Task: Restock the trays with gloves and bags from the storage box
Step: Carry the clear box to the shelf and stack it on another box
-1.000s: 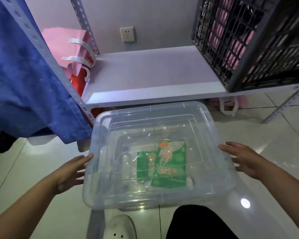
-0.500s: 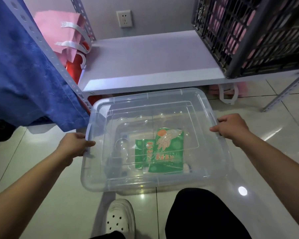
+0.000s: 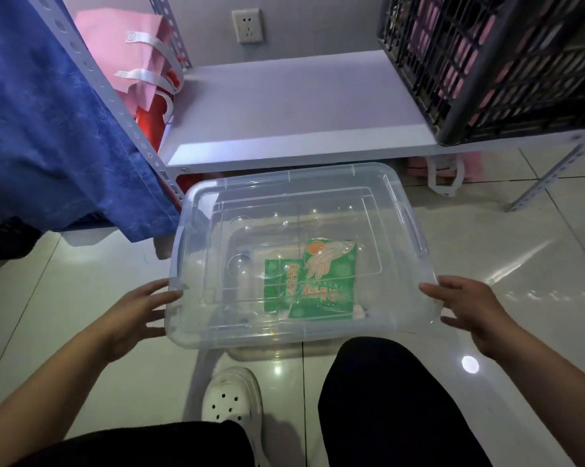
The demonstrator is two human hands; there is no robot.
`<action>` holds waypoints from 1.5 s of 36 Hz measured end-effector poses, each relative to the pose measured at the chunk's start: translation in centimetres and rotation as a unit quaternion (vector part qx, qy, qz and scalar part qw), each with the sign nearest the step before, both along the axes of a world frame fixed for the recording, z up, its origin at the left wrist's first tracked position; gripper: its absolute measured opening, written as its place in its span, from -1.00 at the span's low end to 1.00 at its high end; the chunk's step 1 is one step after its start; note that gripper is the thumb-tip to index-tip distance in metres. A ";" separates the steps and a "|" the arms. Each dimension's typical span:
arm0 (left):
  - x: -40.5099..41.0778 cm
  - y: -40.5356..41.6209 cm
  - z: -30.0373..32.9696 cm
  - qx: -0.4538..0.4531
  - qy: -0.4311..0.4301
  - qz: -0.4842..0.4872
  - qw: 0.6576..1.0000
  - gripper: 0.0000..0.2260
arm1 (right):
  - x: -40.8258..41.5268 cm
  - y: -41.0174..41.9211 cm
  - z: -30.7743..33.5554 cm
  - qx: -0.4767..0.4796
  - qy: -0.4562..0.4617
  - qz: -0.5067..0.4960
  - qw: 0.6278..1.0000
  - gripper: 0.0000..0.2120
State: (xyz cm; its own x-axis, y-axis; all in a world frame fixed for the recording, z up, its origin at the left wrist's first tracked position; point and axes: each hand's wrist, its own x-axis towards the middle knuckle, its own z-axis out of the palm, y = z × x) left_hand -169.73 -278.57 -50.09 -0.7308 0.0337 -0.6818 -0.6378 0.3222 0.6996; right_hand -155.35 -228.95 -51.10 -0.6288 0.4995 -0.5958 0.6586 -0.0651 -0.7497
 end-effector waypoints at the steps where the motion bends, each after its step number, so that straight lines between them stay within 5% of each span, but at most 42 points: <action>1: 1.1 -0.1 -0.4 0.025 -0.005 0.011 1.000 -0.66 | 0.9 -0.3 -0.1 -0.032 0.001 0.003 0.999 -0.69; 11: 4.5 0.4 -0.6 0.178 -0.007 0.102 0.979 -0.53 | 1.9 -1.6 0.8 -0.212 0.072 -0.044 0.974 -0.64; 21: 3.7 1.0 7.2 0.263 0.008 0.065 0.963 -0.59 | 1.8 -1.0 6.6 -0.312 0.133 -0.105 0.935 -0.82; 28: 3.7 0.1 12.1 0.291 0.101 0.068 0.949 -0.63 | 1.9 -1.6 11.8 -0.291 0.239 -0.081 0.923 -0.83; 32: 3.3 0.0 15.7 0.314 0.144 0.065 0.936 -0.56 | 1.1 -1.3 16.3 -0.277 0.313 -0.075 0.905 -0.56; 35: 2.1 1.0 19.2 0.313 0.171 0.048 0.933 -0.45 | -0.3 -0.6 19.5 -0.267 0.359 -0.051 0.893 -0.57; 40: -1.1 3.8 22.9 0.325 0.177 0.103 0.923 -0.71 | -4.8 0.5 22.9 -0.231 0.395 -0.014 0.889 -0.59; 44: -3.6 6.4 23.4 0.333 0.171 0.117 0.920 -0.69 | -8.4 1.2 23.1 -0.216 0.387 -0.030 0.896 -0.53; 49: -5.7 8.7 22.4 0.272 0.172 0.166 0.932 -0.71 | -10.0 2.2 21.4 -0.187 0.406 0.011 0.894 -0.37; 54: -7.5 8.7 20.4 0.267 0.207 0.088 0.937 -0.62 | -10.9 2.1 19.4 -0.023 0.408 0.030 0.912 0.11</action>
State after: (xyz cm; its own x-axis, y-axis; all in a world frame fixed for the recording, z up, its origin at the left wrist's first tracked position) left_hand -177.26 -269.87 -29.64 -0.9554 0.1431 -0.2583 -0.2858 -0.2291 0.9305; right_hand -166.30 -226.90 -31.72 -0.8975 0.4365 0.0628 -0.1132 -0.0904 -0.9895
